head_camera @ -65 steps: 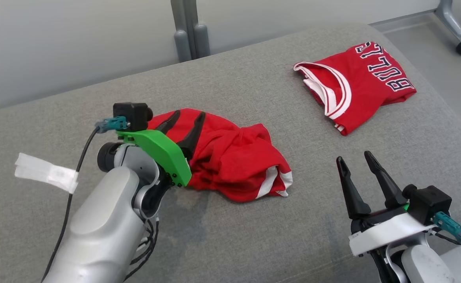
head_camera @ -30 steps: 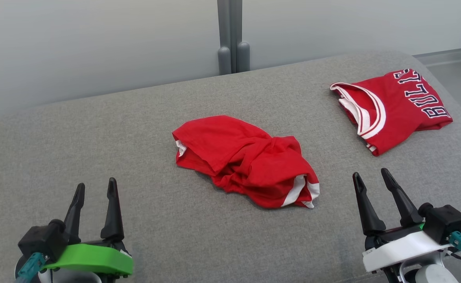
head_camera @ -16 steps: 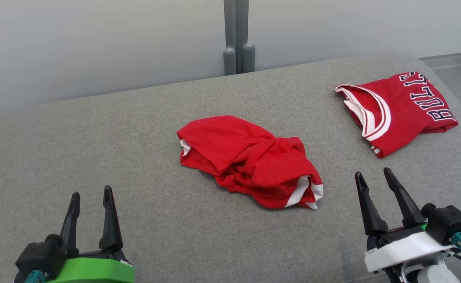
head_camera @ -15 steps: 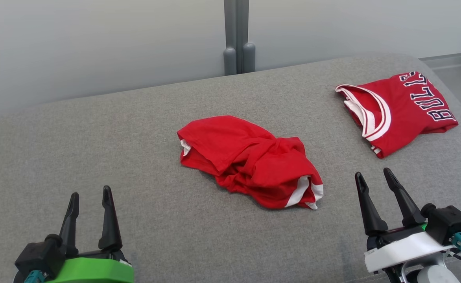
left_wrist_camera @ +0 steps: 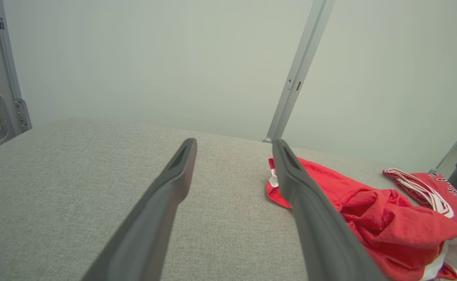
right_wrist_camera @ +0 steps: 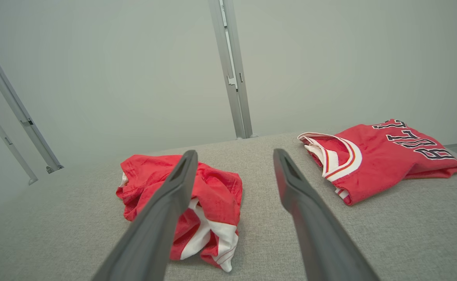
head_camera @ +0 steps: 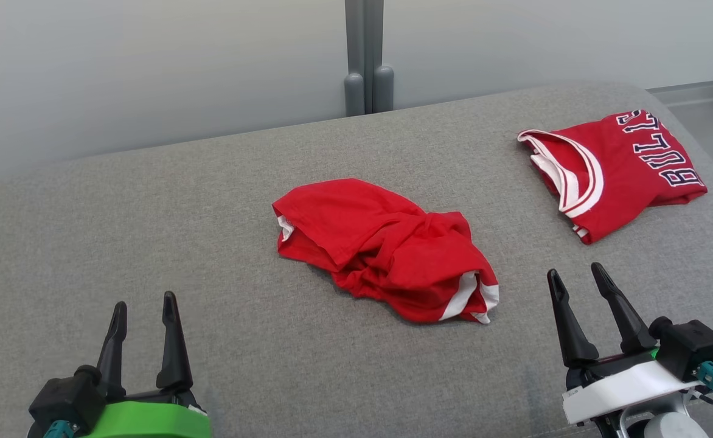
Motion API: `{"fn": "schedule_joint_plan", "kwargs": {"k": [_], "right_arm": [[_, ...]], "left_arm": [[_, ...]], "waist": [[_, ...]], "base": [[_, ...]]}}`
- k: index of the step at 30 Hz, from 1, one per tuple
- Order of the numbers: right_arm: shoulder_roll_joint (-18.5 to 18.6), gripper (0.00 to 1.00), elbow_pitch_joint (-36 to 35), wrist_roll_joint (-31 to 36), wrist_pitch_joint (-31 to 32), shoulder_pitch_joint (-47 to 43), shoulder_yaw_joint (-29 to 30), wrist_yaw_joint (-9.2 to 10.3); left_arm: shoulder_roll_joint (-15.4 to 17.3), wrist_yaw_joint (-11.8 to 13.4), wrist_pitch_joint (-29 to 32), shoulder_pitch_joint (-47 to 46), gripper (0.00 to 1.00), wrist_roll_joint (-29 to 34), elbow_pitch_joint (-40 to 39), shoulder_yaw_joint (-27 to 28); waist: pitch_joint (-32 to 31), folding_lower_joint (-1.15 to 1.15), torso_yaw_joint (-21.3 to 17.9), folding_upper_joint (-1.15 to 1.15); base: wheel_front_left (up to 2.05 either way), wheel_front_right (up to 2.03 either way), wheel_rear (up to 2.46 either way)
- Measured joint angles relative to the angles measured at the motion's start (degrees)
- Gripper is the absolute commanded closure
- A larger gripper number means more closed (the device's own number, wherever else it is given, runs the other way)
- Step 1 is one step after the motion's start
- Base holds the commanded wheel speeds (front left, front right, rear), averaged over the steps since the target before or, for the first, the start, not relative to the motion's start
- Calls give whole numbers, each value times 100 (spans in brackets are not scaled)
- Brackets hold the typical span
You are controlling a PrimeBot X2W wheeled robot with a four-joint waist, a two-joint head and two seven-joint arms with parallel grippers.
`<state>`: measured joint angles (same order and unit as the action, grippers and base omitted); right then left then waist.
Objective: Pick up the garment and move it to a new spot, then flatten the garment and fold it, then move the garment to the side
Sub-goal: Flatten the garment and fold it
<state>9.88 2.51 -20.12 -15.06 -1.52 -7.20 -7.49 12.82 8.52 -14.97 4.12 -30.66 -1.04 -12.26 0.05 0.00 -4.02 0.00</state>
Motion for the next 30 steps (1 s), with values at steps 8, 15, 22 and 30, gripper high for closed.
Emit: {"fn": "schedule_joint_plan", "kwargs": {"k": [8,15,22,30], "right_arm": [[0,0,27,-1,0,5,-10,0],[3,0,19,-1,1,67,-26,0],[0,0,15,10,0,166,-51,0],[0,0,3,31,0,310,26,0]], "left_arm": [[-55,-148,86,-3,0,2,140,-168],[-155,-367,482,-240,0,-11,485,-635],[-349,-612,692,-623,0,-10,989,-1015],[-559,-996,1249,-1239,0,-250,1807,-1284]], "waist": [[-6,0,-27,0],[34,0,-112,0],[130,0,-320,0],[324,0,-599,0]], "base": [[0,0,0],[0,0,0],[0,0,0],[0,0,0]]}}
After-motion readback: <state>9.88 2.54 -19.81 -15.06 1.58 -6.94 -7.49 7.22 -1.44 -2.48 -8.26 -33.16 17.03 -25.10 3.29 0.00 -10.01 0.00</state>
